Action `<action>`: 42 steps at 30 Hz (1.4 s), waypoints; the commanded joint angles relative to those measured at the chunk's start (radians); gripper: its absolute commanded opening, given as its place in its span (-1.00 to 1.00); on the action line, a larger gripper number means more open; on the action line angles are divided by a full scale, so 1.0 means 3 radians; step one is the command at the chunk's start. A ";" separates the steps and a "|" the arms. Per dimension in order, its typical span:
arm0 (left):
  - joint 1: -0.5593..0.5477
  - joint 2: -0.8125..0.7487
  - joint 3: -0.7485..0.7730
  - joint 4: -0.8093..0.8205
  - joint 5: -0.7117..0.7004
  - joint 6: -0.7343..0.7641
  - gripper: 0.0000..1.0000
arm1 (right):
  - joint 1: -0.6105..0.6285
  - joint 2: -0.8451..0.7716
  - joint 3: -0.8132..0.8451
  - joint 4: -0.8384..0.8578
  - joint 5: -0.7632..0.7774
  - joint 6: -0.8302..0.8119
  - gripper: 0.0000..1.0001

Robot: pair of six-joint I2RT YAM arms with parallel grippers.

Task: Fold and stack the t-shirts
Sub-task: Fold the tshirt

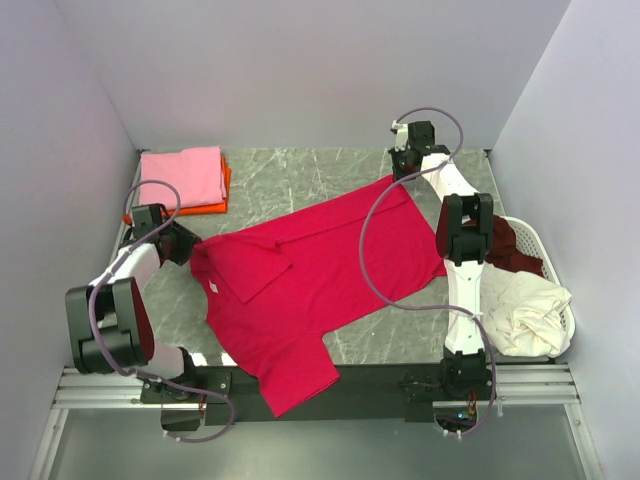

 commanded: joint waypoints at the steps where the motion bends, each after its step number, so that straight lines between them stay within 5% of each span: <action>1: 0.0015 0.0162 0.0128 0.0045 0.0034 -0.0008 -0.03 | 0.0007 -0.0043 0.0108 0.0102 0.0036 0.0004 -1.00; 11: 0.0015 0.0602 0.0204 0.0270 0.0075 -0.0023 -0.19 | 0.0007 -0.0038 0.0103 0.0107 0.0031 0.0004 -1.00; 13: 0.0015 0.0683 0.0215 0.0321 0.0039 -0.0013 -0.32 | 0.0007 -0.0043 0.0103 0.0118 0.0036 0.0019 -1.00; 17: 0.0030 0.0827 0.0322 0.0362 -0.0022 -0.0002 -0.99 | 0.0007 -0.0043 0.0083 0.0148 0.0066 0.0050 -1.00; 39: 0.0199 0.1339 0.1192 -0.0046 0.0034 0.0330 -0.98 | 0.0007 0.0043 0.0364 0.0322 0.0373 0.0342 -1.00; 42: 0.0219 0.1298 0.1135 -0.0052 0.0054 0.0315 -0.69 | 0.0007 0.0049 0.0374 0.0348 0.0439 0.0336 -1.00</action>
